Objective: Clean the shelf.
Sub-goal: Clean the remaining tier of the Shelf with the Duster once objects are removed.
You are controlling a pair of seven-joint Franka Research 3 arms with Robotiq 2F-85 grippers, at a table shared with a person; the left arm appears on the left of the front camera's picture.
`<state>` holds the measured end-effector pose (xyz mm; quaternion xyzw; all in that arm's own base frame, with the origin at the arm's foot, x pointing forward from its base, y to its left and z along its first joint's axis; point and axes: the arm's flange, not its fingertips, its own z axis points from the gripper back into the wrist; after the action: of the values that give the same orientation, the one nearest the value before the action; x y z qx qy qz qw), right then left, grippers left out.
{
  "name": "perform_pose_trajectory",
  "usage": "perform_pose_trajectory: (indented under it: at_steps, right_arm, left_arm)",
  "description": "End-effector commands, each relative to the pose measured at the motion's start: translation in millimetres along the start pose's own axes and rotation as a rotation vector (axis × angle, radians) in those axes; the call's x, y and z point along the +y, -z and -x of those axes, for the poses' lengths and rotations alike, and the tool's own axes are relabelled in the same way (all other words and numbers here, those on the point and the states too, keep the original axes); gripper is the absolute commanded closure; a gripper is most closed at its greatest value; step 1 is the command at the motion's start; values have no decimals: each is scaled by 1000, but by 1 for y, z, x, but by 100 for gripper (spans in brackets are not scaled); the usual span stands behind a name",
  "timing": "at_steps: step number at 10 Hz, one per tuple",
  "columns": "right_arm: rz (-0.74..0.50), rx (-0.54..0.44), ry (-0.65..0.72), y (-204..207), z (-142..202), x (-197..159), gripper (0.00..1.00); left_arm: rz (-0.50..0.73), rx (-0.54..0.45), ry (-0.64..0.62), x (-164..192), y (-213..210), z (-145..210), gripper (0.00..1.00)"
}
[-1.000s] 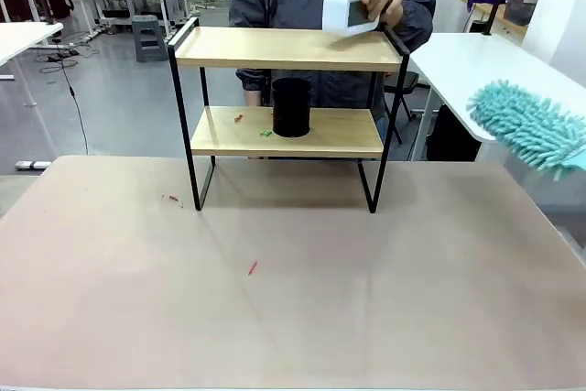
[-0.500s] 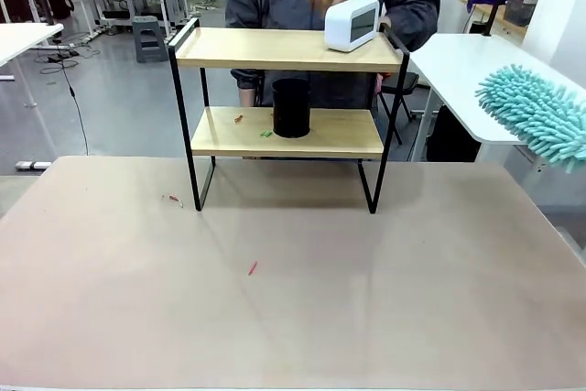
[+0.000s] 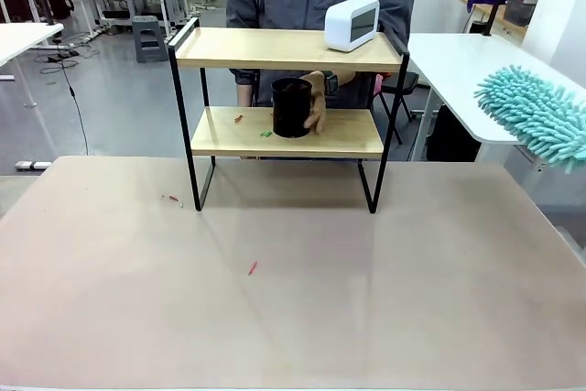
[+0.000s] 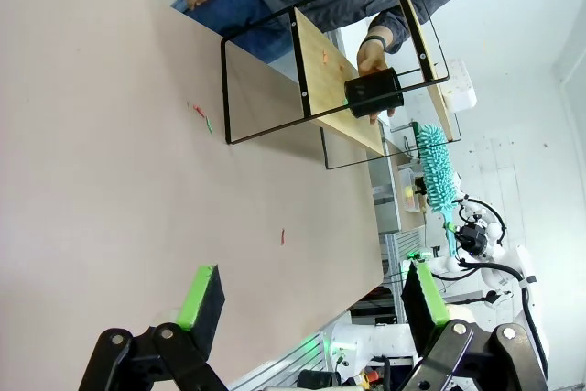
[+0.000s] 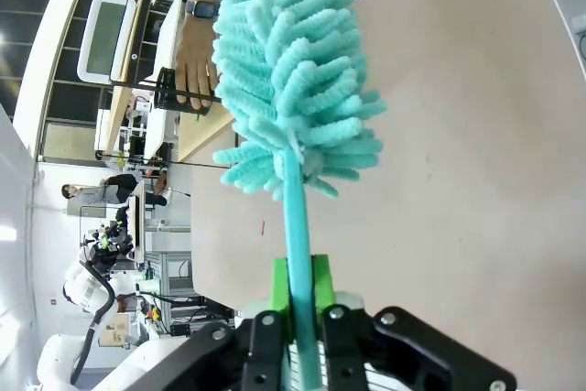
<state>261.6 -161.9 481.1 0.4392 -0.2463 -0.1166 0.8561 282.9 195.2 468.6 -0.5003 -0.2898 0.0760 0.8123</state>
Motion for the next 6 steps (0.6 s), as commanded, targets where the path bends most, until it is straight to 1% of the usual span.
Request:
perform_pose_trajectory:
  at_steps: [1,6]
  right_arm:
    - [-4,3,-16,0,2,-2,88]
    - [-4,3,-16,0,2,-2,88]
  left_arm:
    - [17,-13,18,0,2,0,0]
    - [17,-13,18,0,2,0,0]
